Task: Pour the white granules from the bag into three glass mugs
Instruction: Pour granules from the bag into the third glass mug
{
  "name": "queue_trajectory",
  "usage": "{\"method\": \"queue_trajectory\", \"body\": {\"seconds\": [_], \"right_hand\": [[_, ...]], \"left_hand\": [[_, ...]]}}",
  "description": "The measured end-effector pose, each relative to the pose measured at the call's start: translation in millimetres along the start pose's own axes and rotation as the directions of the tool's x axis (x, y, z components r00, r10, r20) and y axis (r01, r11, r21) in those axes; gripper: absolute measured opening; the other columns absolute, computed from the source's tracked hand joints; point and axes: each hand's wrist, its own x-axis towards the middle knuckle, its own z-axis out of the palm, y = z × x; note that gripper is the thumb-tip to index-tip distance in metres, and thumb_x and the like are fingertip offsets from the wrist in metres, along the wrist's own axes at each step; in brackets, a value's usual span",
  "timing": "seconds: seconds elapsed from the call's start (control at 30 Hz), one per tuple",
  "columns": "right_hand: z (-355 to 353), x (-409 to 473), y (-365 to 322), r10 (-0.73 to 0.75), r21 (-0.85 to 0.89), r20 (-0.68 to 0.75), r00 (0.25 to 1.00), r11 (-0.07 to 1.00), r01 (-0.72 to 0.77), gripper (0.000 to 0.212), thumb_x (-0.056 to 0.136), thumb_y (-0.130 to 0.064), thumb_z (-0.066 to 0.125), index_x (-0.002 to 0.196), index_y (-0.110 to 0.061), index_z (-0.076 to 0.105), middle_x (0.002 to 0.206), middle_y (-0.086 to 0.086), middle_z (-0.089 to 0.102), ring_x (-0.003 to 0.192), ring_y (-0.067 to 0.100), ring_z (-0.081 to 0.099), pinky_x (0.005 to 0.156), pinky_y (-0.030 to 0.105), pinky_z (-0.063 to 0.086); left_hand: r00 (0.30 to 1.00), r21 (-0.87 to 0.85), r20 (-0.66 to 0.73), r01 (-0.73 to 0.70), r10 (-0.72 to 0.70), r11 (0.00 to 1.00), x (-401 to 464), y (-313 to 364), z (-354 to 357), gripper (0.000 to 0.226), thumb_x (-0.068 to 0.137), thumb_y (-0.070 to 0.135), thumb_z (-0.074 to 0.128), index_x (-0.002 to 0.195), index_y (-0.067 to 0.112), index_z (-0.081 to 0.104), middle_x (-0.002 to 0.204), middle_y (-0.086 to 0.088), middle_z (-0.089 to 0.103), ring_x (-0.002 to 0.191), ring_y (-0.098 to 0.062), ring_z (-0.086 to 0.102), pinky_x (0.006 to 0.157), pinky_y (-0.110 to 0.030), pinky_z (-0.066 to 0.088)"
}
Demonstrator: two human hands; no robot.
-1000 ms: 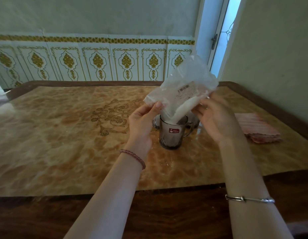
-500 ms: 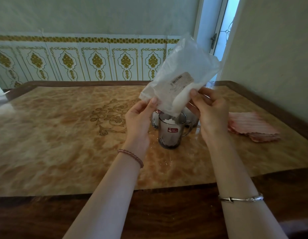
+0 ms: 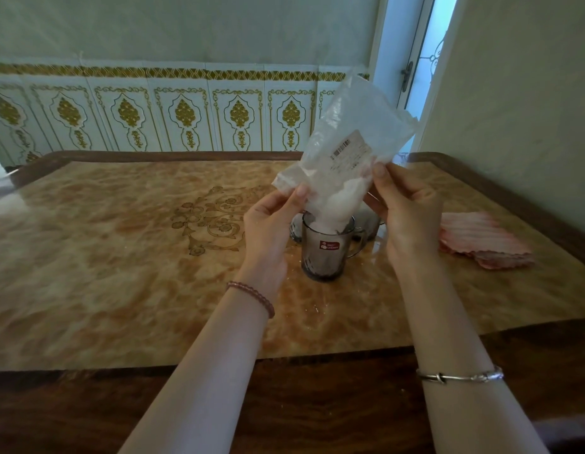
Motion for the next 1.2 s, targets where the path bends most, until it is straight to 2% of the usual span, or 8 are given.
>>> {"method": "queue_trajectory", "body": {"seconds": [0.07,0.2,0.33,0.5,0.73,0.87,1.1,1.2], "right_hand": [[0.5,-1.2,0.6,-0.006,-0.008,-0.001,1.0,1.0,0.006,0.018,0.088,-0.012,0.068,0.105,-0.008,0.072,0.097,0.001,0.076,0.092,0.016,0.073,0.074,0.025,0.058],[-1.2,1.3,-0.3,-0.017,0.019,-0.004,1.0,1.0,0.018,0.022,0.089,-0.011,0.067,0.11,-0.007,0.071,0.098,0.0,0.076,0.095,0.017,0.073,0.077,0.028,0.059],[-0.8,2.9,2.2,-0.041,-0.032,0.059,0.997,0.999,0.043,0.029,0.093,-0.011,0.061,0.121,-0.003,0.065,0.111,0.005,0.073,0.104,0.019,0.07,0.085,0.033,0.058],[-3.2,6.0,2.9,-0.055,0.003,0.116,0.992,0.998,0.055,0.03,0.092,-0.004,0.062,0.122,0.0,0.063,0.106,-0.001,0.074,0.106,0.017,0.069,0.088,0.033,0.056],[-4.8,4.2,2.4,-0.069,0.048,0.086,0.994,0.997,0.065,0.025,0.088,-0.001,0.066,0.113,-0.004,0.067,0.098,-0.002,0.076,0.101,0.017,0.071,0.082,0.03,0.057],[-2.5,2.5,-1.0,-0.051,0.05,0.124,0.991,0.998,0.045,0.022,0.087,0.001,0.066,0.106,-0.01,0.069,0.096,-0.004,0.076,0.1,0.015,0.071,0.08,0.028,0.057],[-1.6,2.2,-1.0,-0.033,0.083,0.152,0.988,0.996,0.021,0.02,0.087,0.001,0.065,0.105,-0.009,0.069,0.098,-0.002,0.076,0.103,0.018,0.07,0.081,0.029,0.057],[-3.8,4.2,-3.6,-0.035,0.134,0.129,0.991,0.991,0.017,0.02,0.087,0.002,0.064,0.103,-0.01,0.069,0.094,-0.003,0.077,0.097,0.015,0.071,0.078,0.027,0.056]], "left_hand": [[1.0,0.007,-0.007,0.013,-0.013,1.0,-1.1,-0.1,0.5,0.005,0.08,0.021,0.073,0.081,0.016,0.075,0.089,0.003,0.074,0.095,-0.011,0.065,0.096,-0.032,0.046],[1.0,-0.012,-0.013,0.006,-0.006,1.0,0.1,0.0,-0.3,0.003,0.081,0.02,0.072,0.079,0.017,0.072,0.081,0.008,0.073,0.081,-0.003,0.064,0.081,-0.022,0.047],[1.0,0.015,0.002,0.013,-0.013,1.0,-1.5,-0.8,1.8,0.007,0.08,0.021,0.073,0.084,0.016,0.074,0.086,0.005,0.073,0.092,-0.01,0.064,0.1,-0.036,0.044],[1.0,-0.014,0.0,0.003,-0.003,1.0,0.2,-1.2,-1.1,0.008,0.083,0.019,0.07,0.09,0.015,0.073,0.083,0.008,0.072,0.081,-0.002,0.064,0.075,-0.018,0.047],[1.0,-0.039,-0.009,0.0,0.0,0.999,-0.3,2.0,-1.5,0.01,0.082,0.019,0.071,0.091,0.016,0.073,0.089,0.007,0.073,0.088,-0.003,0.064,0.086,-0.024,0.045],[1.0,-0.005,-0.009,0.002,-0.002,1.0,-3.4,2.2,0.4,0.007,0.081,0.019,0.072,0.088,0.017,0.074,0.09,0.005,0.074,0.095,-0.009,0.064,0.101,-0.034,0.044],[1.0,0.007,-0.001,0.011,-0.011,1.0,-3.6,-1.1,1.4,0.003,0.08,0.019,0.074,0.083,0.018,0.074,0.089,0.003,0.073,0.093,-0.011,0.064,0.104,-0.038,0.043],[1.0,-0.015,-0.011,0.001,-0.001,1.0,-2.0,1.2,0.0,0.007,0.08,0.018,0.074,0.087,0.016,0.074,0.09,0.004,0.074,0.093,-0.01,0.065,0.097,-0.033,0.046]]}}
